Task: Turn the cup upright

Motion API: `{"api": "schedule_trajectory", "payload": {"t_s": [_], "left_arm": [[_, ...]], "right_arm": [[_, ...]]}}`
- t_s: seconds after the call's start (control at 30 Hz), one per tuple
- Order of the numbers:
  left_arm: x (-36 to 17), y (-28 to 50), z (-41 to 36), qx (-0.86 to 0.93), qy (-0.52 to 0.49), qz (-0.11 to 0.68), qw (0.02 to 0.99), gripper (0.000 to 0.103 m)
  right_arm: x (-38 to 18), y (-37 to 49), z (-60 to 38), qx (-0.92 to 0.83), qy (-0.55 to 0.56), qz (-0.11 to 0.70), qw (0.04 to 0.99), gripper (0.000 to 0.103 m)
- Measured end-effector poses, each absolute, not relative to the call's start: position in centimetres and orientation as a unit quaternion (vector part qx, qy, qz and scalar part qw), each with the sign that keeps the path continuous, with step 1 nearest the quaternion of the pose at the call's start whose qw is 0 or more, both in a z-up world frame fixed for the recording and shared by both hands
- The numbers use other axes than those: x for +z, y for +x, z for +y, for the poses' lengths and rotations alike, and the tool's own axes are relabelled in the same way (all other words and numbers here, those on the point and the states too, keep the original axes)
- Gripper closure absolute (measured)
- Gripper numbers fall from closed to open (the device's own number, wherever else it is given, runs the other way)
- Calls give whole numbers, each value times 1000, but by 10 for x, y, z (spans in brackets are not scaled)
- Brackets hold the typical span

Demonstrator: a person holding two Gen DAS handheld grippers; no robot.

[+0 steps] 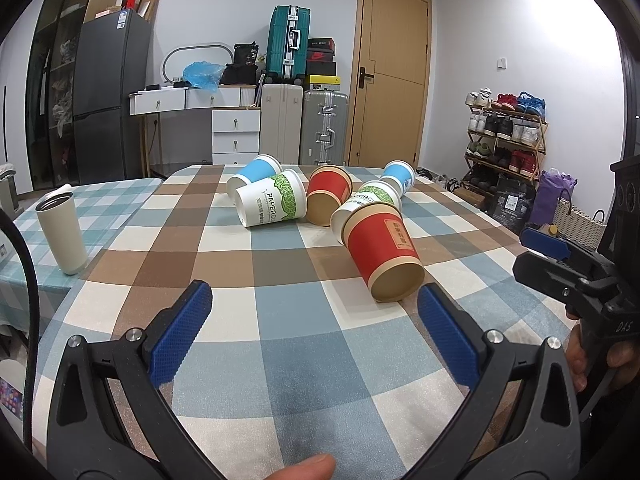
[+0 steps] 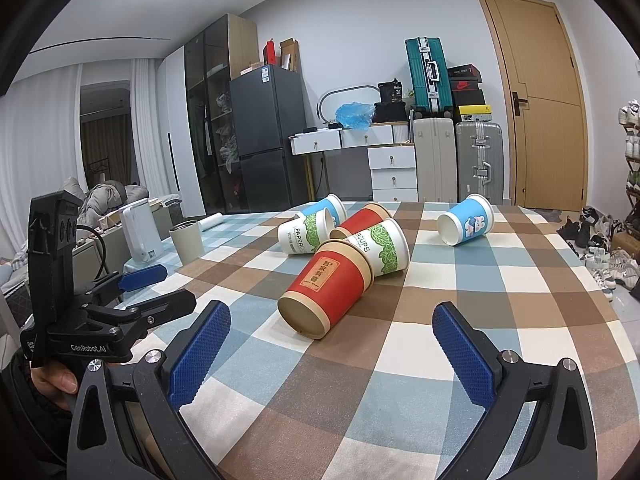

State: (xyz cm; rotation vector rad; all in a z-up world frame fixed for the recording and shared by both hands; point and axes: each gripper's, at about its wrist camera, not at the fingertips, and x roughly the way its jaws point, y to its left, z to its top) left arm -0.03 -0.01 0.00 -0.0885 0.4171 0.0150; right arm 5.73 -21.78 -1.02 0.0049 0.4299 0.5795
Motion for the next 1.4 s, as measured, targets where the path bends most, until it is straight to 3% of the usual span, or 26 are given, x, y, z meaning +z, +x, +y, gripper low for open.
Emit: {"api": "schedule_trajectory", "payload": {"t_s": [1.4], "left_arm": [[7,21,-16,1,-30,246,969,0]], "right_arm": [[-4,66,-229,262,-1,227,938,0]]}}
